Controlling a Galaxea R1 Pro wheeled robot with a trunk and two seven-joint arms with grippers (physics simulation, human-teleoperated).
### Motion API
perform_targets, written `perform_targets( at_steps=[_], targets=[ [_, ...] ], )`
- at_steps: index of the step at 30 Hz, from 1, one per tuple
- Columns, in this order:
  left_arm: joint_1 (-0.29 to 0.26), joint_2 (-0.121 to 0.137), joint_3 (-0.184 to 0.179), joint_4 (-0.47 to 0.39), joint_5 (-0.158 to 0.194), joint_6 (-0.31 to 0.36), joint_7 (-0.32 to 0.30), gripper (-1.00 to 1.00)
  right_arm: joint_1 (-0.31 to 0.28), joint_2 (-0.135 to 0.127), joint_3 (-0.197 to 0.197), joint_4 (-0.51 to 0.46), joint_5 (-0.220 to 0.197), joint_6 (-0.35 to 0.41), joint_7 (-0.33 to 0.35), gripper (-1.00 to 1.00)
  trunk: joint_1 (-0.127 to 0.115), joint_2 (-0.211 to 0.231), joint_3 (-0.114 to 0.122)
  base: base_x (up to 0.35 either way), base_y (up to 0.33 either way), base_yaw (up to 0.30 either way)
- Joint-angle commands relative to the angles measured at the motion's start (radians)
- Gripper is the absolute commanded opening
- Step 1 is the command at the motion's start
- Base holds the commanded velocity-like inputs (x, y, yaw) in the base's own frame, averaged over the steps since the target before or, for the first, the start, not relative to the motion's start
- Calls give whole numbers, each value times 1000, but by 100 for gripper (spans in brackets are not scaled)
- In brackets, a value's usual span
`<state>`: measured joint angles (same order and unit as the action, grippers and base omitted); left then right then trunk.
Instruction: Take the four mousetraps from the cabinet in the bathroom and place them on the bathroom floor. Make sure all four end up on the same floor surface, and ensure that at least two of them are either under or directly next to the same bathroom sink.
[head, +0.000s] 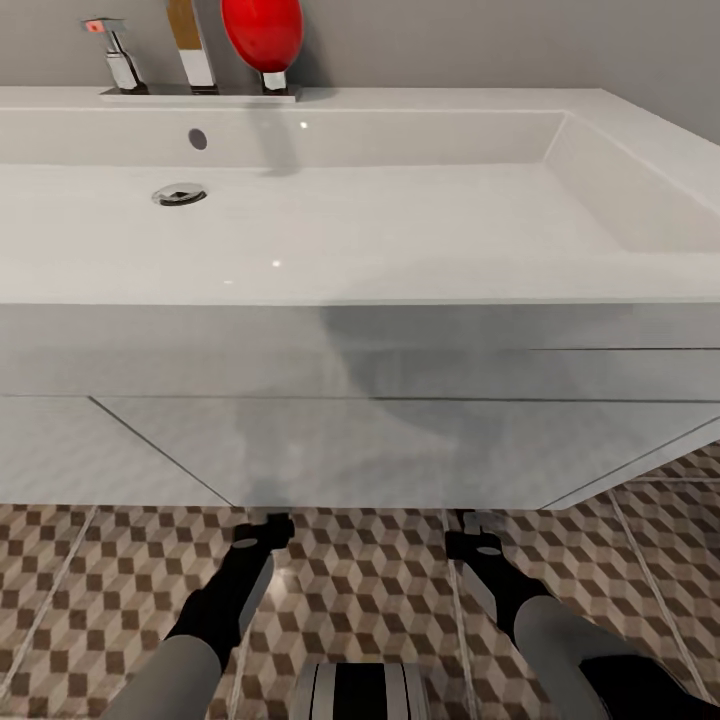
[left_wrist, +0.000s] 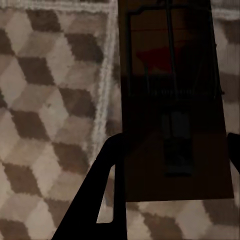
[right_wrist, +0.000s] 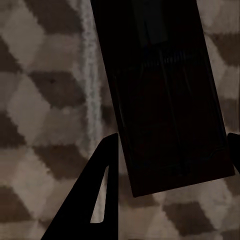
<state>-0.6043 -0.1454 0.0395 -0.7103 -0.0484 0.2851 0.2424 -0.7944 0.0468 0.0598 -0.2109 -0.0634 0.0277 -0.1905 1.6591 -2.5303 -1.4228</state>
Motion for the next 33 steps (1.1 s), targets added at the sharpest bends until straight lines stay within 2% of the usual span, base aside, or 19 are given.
perform_targets(
  at_steps=[1, 6, 19, 33],
  targets=[
    [0, -4, 3, -4, -7, 7, 1, -100, 0, 0, 6, -7, -9, 2, -5, -100, 0, 0, -5, 0, 0, 0],
    [0, -25, 0, -9, -9, 6, 2, -100, 0, 1, 6, -30, -11, 1, -14, -100, 3, -2, -24, 0, 0, 0],
    [0, -25, -1, -11, -11, 2, 2, -100, 0, 8, 8, -18, -13, -30, -16, -100, 8, -5, -74, 0, 0, 0],
    [0, -22, -1, -11, -11, -1, 2, -100, 0, 8, 8, -18, -11, -35, -15, -100, 8, -5, -74, 0, 0, 0]
  ],
)
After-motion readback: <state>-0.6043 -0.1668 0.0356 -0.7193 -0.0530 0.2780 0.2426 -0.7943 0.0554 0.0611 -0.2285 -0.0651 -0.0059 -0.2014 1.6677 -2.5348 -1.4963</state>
